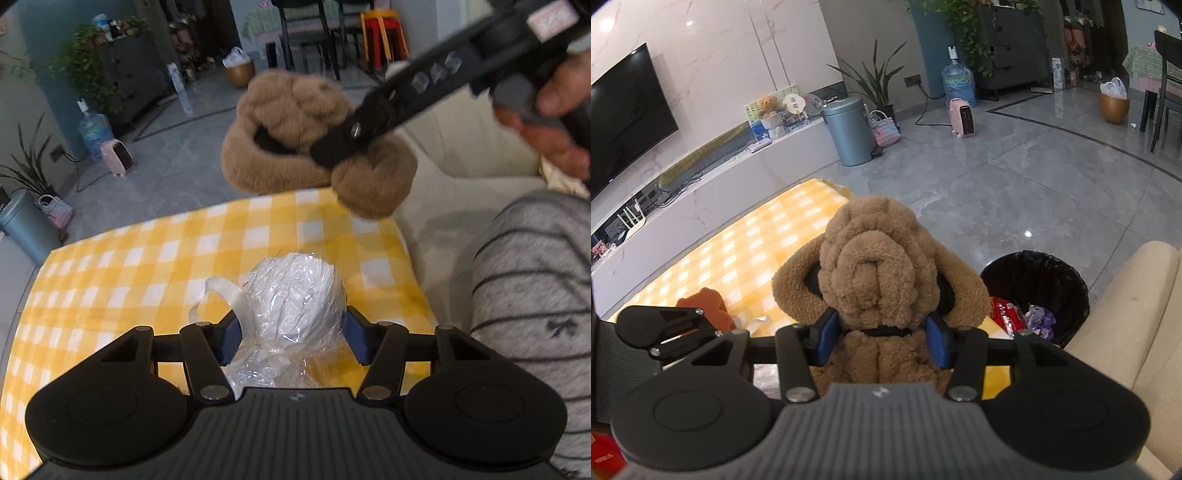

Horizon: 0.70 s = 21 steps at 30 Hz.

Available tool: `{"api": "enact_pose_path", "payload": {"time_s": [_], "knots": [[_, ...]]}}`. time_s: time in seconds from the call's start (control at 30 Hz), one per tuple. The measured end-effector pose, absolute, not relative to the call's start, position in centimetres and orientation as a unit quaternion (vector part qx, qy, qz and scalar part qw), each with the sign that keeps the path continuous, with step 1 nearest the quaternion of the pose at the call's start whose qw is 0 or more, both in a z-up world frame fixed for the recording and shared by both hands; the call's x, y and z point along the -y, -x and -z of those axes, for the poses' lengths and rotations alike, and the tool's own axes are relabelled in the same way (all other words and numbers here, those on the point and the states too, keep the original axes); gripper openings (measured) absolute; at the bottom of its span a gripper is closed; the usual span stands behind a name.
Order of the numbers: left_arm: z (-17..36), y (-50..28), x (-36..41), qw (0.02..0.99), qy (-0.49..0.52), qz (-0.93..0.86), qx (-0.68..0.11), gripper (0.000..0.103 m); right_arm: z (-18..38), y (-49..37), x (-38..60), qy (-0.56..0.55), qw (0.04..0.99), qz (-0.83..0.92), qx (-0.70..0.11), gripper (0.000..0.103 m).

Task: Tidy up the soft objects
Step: 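Carry the plush dog and foil bag over the cardboard box with both tools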

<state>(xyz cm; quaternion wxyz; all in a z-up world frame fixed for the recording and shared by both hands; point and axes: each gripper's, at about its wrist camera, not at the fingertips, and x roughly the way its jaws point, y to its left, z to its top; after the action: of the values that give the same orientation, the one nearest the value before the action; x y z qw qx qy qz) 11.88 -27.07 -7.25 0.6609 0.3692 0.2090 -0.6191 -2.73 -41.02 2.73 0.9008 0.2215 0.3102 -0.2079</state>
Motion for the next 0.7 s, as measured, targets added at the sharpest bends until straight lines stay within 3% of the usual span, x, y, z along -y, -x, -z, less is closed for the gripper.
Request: {"api": "enact_pose_path", "payload": {"time_s": [0.3,0.7], "knots": [[2.9,-8.9,22.0,0.751,-0.292,0.567,-0.171,0.066,-4.3,3.5,40.5,-0.22,0.921,0.17,-0.275,0.05],[-3.4,-4.3,15.0,0.899,-0.235,0.345,-0.136,0.065,-8.5,4.0,35.2,-0.205,0.954,0.054,-0.211,0.05]]}}
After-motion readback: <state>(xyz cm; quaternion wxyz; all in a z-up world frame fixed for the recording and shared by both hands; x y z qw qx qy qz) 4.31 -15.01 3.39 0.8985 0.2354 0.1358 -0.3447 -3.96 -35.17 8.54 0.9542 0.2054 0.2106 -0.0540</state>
